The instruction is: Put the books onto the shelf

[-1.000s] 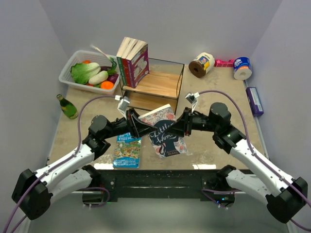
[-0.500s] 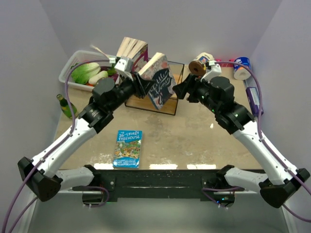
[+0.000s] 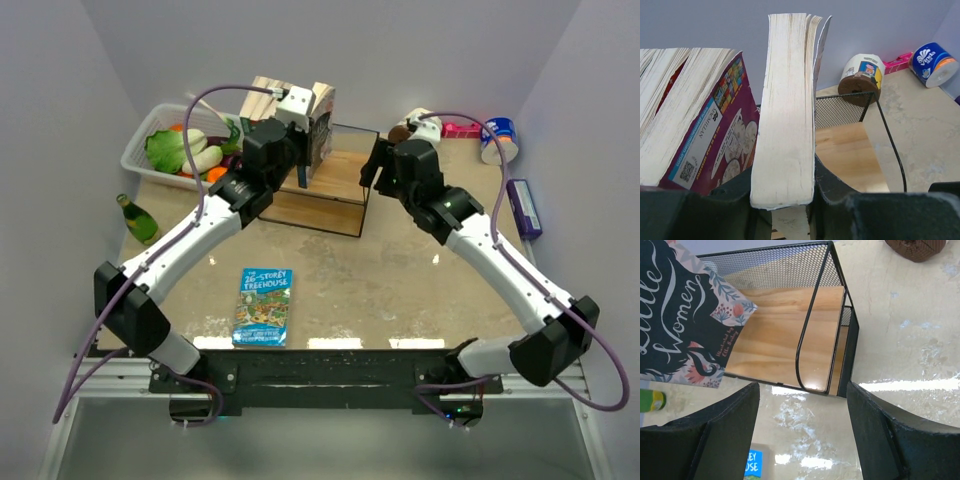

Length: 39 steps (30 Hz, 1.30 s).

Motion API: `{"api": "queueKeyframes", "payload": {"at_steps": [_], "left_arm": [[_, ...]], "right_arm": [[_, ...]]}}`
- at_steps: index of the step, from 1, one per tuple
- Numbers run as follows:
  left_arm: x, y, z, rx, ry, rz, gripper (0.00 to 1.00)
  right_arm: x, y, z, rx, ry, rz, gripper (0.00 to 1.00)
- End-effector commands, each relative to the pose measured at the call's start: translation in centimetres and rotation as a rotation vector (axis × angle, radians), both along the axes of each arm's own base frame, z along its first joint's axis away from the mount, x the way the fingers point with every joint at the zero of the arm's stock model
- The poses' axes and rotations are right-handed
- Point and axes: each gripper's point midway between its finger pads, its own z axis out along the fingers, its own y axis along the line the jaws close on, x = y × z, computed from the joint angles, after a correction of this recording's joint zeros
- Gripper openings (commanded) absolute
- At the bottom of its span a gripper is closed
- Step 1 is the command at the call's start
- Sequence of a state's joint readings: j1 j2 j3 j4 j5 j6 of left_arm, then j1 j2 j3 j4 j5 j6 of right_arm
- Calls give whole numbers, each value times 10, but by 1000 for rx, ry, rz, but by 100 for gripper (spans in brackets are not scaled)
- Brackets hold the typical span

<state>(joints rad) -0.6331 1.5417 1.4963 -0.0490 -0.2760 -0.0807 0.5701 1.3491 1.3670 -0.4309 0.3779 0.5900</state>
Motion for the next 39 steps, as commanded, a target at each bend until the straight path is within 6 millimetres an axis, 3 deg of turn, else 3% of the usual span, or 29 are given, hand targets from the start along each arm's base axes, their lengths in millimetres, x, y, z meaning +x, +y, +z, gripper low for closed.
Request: {"api": "queueKeyframes", "payload": {"at_steps": [1,18,25,29,33,39], "left_arm": [[18,21,77,-76,-209,68,0],[50,30,51,-76,-216,80,0],[54,36,38,-68,-209,98,0],[56,38,31,-64,-201,101,0],[56,36,20,-58,-191,95,0],[59,35,4,-54,-167,102,0]], "right_arm": [[23,-4,23,25,-76,-61,74],[63,8,-17,-1,-27,-63,69],[67,16,-27,4,-19,-35,51],[68,14,-31,-2,-16,-36,32],[67,16,-36,-4,-9,-31,20],[69,17,-38,-4,-6,-26,12]]}}
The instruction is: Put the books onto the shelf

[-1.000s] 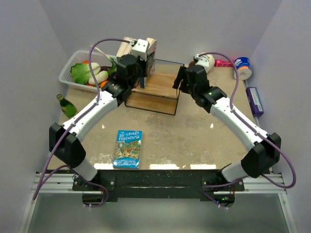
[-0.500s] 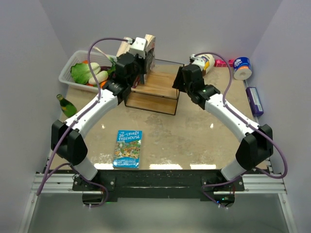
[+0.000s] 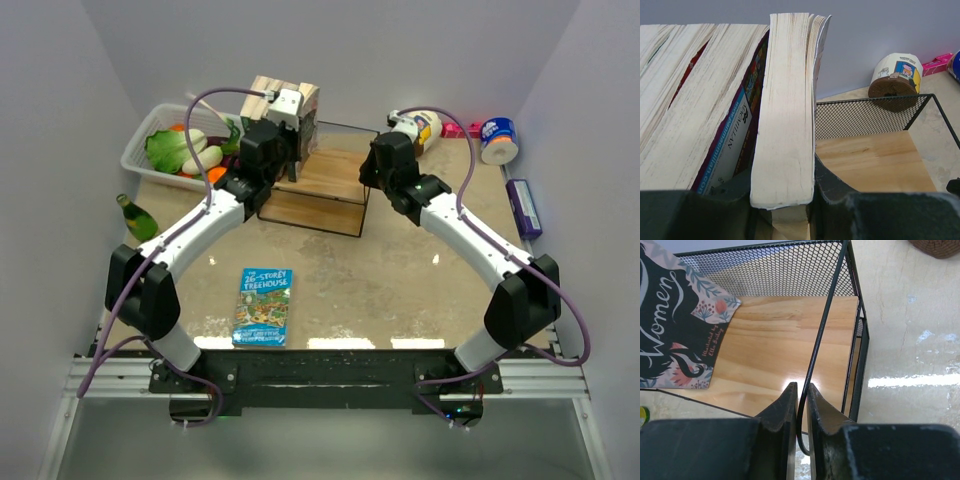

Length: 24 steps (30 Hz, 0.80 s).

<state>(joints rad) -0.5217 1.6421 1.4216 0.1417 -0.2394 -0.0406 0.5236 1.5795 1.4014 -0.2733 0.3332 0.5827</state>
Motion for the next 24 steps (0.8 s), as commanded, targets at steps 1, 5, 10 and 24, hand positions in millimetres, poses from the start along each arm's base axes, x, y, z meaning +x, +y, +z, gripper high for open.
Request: {"api": "queueKeyframes", "payload": {"at_steps": [1,5,10,24], "left_arm": [[7,8,43,-76,-142,31,0],[5,8,41,-90,-133,37,2],[2,11,44,-100,-132,40,23],[-9,21,61,-98,-149,64,60]], "right_arm": [[9,-3,12,7,-47,-20,11],[9,-2,12,7,-45,-14,10],[9,-2,13,7,-46,-15,13],[9,0,13,15,-44,-5,18]]}}
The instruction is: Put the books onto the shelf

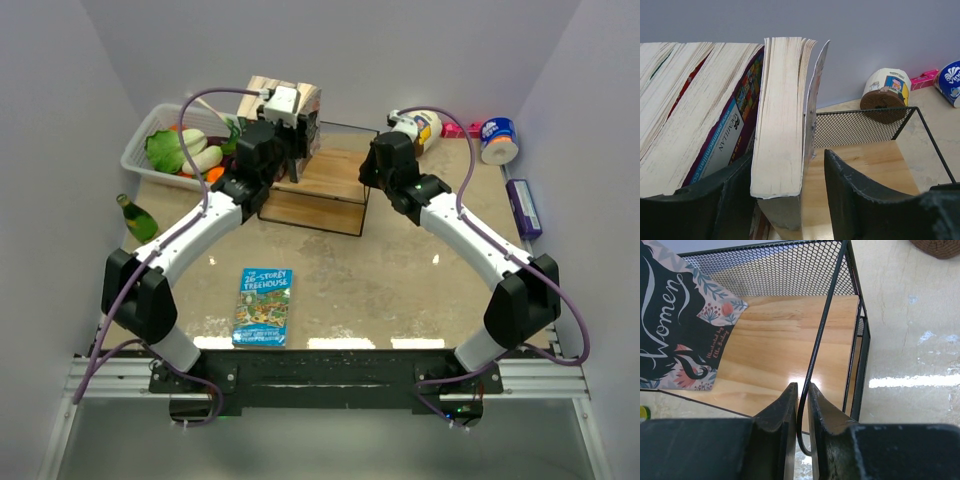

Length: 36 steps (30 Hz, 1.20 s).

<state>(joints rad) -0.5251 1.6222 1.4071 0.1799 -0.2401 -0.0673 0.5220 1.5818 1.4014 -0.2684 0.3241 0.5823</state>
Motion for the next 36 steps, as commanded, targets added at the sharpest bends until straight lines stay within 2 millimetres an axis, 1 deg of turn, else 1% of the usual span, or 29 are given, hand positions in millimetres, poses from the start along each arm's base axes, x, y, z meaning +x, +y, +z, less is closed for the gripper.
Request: {"api": "queueKeyframes", "payload": {"at_steps": [1,3,7,8,10,11,13,14,15,18,20,22,23,25,26,27,30,31,32,33,34,35,36], "left_arm": [[-7,24,52,-54,-123,71,60],[-9,26,58,-56,-133,71,61],[-16,31,72,-63,-157,76,63],[-19,33,77,-67,-166,78,63],[-21,35,81,-63,-175,78,64],[-24,36,86,-68,-183,79,64],[-26,38,89,-62,-189,84,64],[-29,41,95,-69,-200,89,64],[-30,42,97,-67,-204,91,64],[-36,48,110,-72,-226,104,65],[-42,54,121,-81,-243,119,66],[-46,59,128,-62,-256,132,66],[-51,62,135,-70,-269,134,66],[-56,68,141,-73,-278,144,67],[-61,70,147,-83,-289,143,67],[-63,72,149,-84,-291,146,68],[-74,79,157,-100,-302,155,68],[-77,82,159,-109,-299,160,68],[-87,88,168,-122,-315,164,68],[-94,91,170,-122,-317,164,69],[-99,93,166,-159,-301,164,69],[-115,103,177,-190,-316,168,69],[-121,106,164,-185,-264,173,69]], "right_arm": [[8,-1,13,11,-43,-11,18],[7,-1,15,11,-44,-9,19],[5,-1,19,14,-53,-2,27],[5,-1,21,17,-57,-2,31],[4,-1,25,22,-64,0,35],[3,-2,26,23,-66,0,39],[1,-3,29,23,-67,0,43],[1,-3,30,23,-69,0,45],[0,-5,30,22,-66,-2,50],[-5,-7,40,30,-79,-4,57],[-7,-11,45,30,-88,-14,59],[-13,-15,55,36,-104,-17,61],[-15,-17,59,37,-112,-23,62],[-23,-22,69,47,-129,-26,64],[-25,-24,73,49,-135,-28,64],[-29,-27,78,50,-142,-28,65],[-38,-32,82,47,-137,-30,65],[-44,-35,89,55,-150,-28,65],[-49,-37,94,63,-159,-27,65],[-56,-36,92,70,-151,-6,65],[-68,-39,105,97,-179,10,65],[-75,-36,105,118,-176,32,64],[-86,-27,93,134,-151,93,63]]}}
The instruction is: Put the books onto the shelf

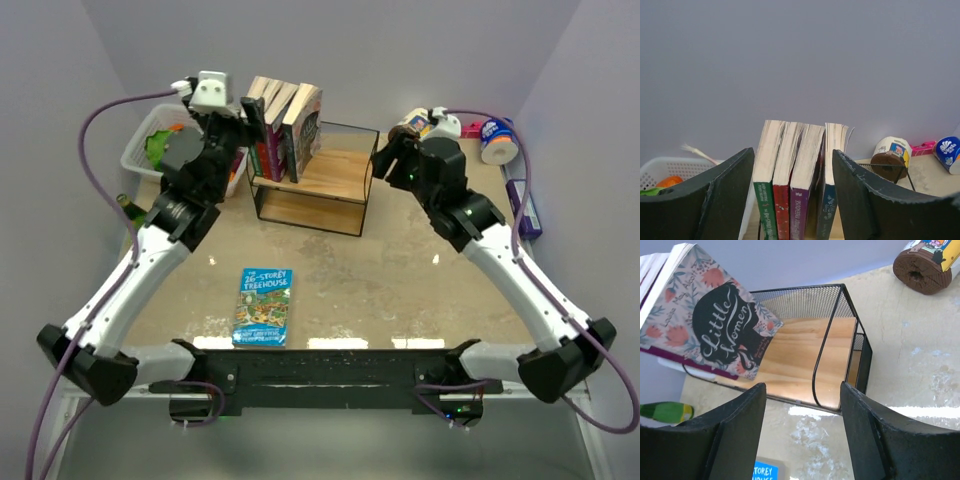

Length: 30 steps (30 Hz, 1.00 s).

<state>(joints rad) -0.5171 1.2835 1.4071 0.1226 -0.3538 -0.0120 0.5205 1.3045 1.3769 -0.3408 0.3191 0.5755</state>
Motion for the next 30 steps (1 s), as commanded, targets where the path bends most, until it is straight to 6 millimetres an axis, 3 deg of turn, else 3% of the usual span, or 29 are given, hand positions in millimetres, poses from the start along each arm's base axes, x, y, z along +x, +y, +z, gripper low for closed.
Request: {"api": "queueKeyframes", "payload": {"at_steps": [1,2,3,5,6,7,8,10,11,12,13,15,19,21,22,25,26,27,29,30], "left_arm": [[-46,30,16,-126,13,12,69],[-57,32,6,-135,66,-7,69],[-65,25,-23,-164,188,-43,69],[-84,-3,-69,-171,353,-206,66],[-96,-12,-102,-178,471,-252,65],[-111,-27,-151,-207,624,-311,63],[-126,-24,-169,-234,675,-302,61],[-157,-11,-228,-307,799,-226,61],[-166,-4,-243,-335,820,-202,61],[-173,3,-257,-359,837,-174,61],[-180,15,-288,-402,883,-94,61],[-191,23,-298,-484,876,-72,62],[-208,36,-345,-513,982,25,63],[-212,40,-358,-516,1029,79,66],[-210,43,-360,-519,1032,111,67],[-211,56,-382,-503,1073,235,70],[-213,59,-390,-496,1093,266,71],[-213,60,-395,-512,1102,289,71],[-216,65,-408,-522,1111,328,71],[-217,67,-412,-540,1111,348,71]], "right_arm": [[-49,8,10,76,-26,145,63],[-59,16,5,94,-22,198,62],[-77,38,-15,124,10,332,62],[-100,55,-29,182,39,442,61],[-118,74,-53,189,91,524,61],[-130,84,-65,195,132,578,61],[-139,92,-78,195,169,601,61],[-164,115,-112,189,232,680,61],[-169,121,-122,206,264,688,60],[-176,131,-145,199,302,710,61],[-179,136,-156,201,326,718,61],[-184,152,-181,211,383,743,60],[-189,173,-207,221,435,766,60],[-191,183,-212,240,445,770,61],[-191,187,-228,229,482,759,61],[-191,205,-237,265,503,770,62],[-191,209,-256,256,550,752,62],[-188,218,-254,268,537,762,62],[-186,224,-276,246,585,740,62],[-182,229,-276,244,580,739,62]]}}
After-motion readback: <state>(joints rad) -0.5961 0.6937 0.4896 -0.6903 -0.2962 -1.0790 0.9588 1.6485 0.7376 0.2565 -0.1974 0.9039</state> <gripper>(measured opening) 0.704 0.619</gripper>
